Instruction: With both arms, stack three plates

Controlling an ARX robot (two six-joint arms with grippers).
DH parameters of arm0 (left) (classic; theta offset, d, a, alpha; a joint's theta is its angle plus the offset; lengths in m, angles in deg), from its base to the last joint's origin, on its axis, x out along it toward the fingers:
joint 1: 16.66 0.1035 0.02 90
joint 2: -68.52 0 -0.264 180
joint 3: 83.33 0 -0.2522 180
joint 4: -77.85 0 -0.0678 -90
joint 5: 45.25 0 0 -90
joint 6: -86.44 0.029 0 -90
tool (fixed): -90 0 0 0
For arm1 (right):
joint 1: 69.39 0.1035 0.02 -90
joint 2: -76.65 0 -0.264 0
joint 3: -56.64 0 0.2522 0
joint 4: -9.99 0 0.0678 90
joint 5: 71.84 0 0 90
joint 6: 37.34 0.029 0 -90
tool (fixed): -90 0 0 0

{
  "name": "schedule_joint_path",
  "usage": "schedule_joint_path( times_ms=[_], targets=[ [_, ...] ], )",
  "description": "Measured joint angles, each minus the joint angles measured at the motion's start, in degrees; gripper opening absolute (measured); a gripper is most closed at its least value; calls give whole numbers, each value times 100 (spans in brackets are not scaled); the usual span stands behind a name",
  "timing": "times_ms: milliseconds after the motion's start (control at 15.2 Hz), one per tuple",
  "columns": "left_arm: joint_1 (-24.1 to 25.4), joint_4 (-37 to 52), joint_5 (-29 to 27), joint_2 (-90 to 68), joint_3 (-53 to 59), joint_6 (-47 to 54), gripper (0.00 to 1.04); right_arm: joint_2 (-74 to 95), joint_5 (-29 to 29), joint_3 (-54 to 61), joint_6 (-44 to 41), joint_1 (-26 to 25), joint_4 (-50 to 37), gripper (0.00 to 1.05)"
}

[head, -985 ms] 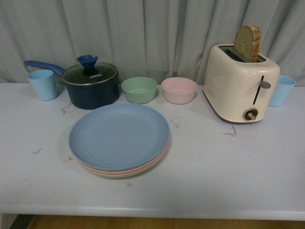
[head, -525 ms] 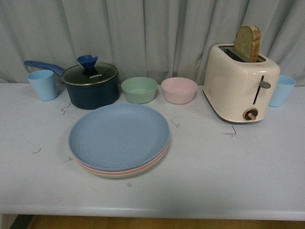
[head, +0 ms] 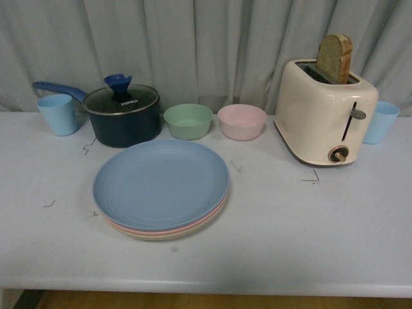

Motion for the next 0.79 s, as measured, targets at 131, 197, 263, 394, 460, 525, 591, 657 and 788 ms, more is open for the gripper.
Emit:
schedule_joint_path(
  times_ms=[131,197,263,394,460,525,591,657,788],
  targets=[
    [0,0,2,0,0,0,98,-190,0,0,0,0,205,2],
    [0,0,0,0,0,0,98,-297,0,0,0,0,334,2],
    [0,0,0,0,0,0,98,-393,0,0,-2,0,415,2],
    [0,0,0,0,0,0,98,-636,0,-2,0,0,737,2],
    [0,0,0,0,0,0,98,-1189,9,-2,-2,0,1537,2],
    [0,-4,2,0,0,0,98,-1480,11,-9,0,0,1458,2],
    [0,9,2,0,0,0,98,-1484,9,-2,-4,0,1596,2],
    [0,2,4,0,0,0,98,-1484,4,-2,-2,0,1591,2],
    [0,7,0,0,0,0,98,-1488,7,-2,-2,0,1574,2]
  ],
)
